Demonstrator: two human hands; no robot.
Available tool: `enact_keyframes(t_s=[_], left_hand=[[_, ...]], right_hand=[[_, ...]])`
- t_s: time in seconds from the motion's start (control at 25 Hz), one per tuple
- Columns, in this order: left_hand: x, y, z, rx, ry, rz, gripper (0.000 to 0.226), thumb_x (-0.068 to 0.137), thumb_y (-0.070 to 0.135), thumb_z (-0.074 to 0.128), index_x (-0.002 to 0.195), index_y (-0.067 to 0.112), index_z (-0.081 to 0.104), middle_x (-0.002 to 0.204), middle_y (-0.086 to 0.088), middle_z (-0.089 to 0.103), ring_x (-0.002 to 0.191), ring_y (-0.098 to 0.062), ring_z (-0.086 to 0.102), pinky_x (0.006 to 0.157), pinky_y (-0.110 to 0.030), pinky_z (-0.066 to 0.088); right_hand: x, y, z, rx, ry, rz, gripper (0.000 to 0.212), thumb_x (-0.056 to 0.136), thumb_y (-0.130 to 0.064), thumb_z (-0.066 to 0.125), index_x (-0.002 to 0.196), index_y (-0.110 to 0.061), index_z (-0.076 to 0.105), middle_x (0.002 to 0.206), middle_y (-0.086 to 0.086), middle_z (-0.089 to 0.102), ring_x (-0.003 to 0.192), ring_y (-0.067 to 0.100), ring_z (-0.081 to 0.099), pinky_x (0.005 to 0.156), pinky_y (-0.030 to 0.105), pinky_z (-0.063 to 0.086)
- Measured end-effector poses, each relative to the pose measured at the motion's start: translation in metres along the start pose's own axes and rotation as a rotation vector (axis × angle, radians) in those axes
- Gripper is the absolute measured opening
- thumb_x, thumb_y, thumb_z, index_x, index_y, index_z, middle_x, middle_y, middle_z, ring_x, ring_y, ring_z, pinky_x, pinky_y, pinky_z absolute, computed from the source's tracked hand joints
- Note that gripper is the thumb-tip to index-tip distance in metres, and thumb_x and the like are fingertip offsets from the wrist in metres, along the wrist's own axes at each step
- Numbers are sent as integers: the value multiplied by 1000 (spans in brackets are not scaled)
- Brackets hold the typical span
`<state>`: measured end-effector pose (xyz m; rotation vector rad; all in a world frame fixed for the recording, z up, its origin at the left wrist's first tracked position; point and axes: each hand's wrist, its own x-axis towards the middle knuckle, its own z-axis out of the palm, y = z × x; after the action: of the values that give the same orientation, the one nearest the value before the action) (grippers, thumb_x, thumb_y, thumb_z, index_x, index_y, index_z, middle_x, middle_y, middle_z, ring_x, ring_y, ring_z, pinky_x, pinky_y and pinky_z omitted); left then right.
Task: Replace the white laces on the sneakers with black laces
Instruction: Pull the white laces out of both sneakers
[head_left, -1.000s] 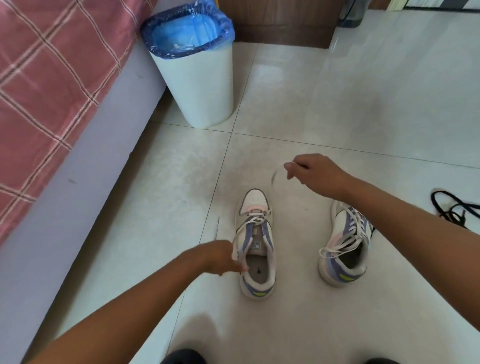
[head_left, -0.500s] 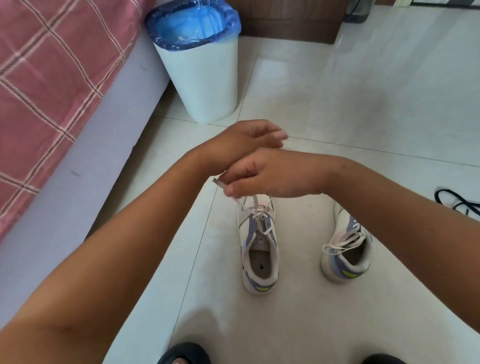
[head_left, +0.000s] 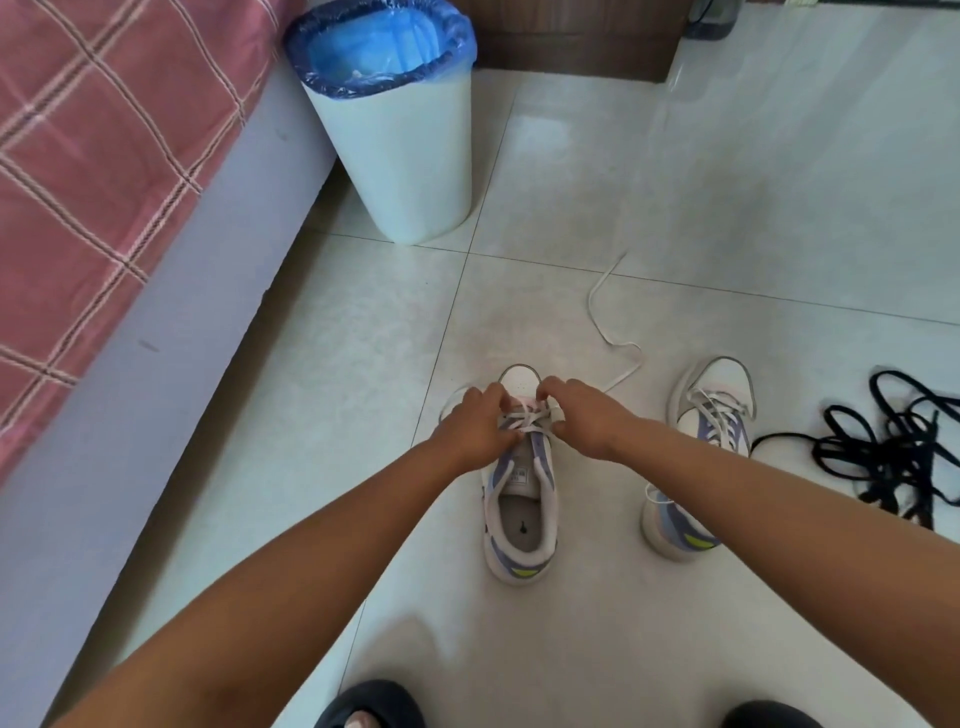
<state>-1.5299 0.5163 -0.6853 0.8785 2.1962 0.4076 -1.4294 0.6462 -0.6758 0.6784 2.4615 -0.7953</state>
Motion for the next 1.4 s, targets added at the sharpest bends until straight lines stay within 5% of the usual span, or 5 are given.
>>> enact_keyframes(t_s=[0.4,0.64,0.84,1.08,1.4], left_hand=[[-11,13,-2,-579,-9,-59,20,92,25,56,89,6,59,82,-4,55,72,-12,51,68,-25,43],[-44,-43,5,-288,-222,-4,16,94,29,55,89,14,53,76,4,56,63,-11,51,58,-18,41],[-50,-81,0,475,-396,-35,15,95,23,43,88,12,49,101,-12,62,79,-19,48,67,-27,37],[-32,-18,-2,-27,-32,-2,27,95,39,48,109,16,49,102,-1,50,89,-17,52,76,-30,43],[-9,19,15,276,124,25,28,90,27,50,112,10,50,115,-10,52,101,-28,54,79,-35,42]], right_hand=[[-8,12,8,15,-36,-14,21,92,-35,51,79,-20,42,84,0,52,82,22,49,70,32,38],[-21,29,9,247,-102,39,10,94,-24,49,89,-17,46,81,1,57,63,12,53,59,23,41],[-26,41,7,216,-95,53,10,95,-24,49,87,-19,51,72,-2,59,62,9,52,62,24,43],[-30,29,8,331,-126,68,15,96,-28,50,95,-14,55,79,4,65,67,12,54,63,27,46],[-23,-14,17,373,14,37,31,88,-22,55,109,-12,35,73,-1,50,66,15,49,56,25,37]])
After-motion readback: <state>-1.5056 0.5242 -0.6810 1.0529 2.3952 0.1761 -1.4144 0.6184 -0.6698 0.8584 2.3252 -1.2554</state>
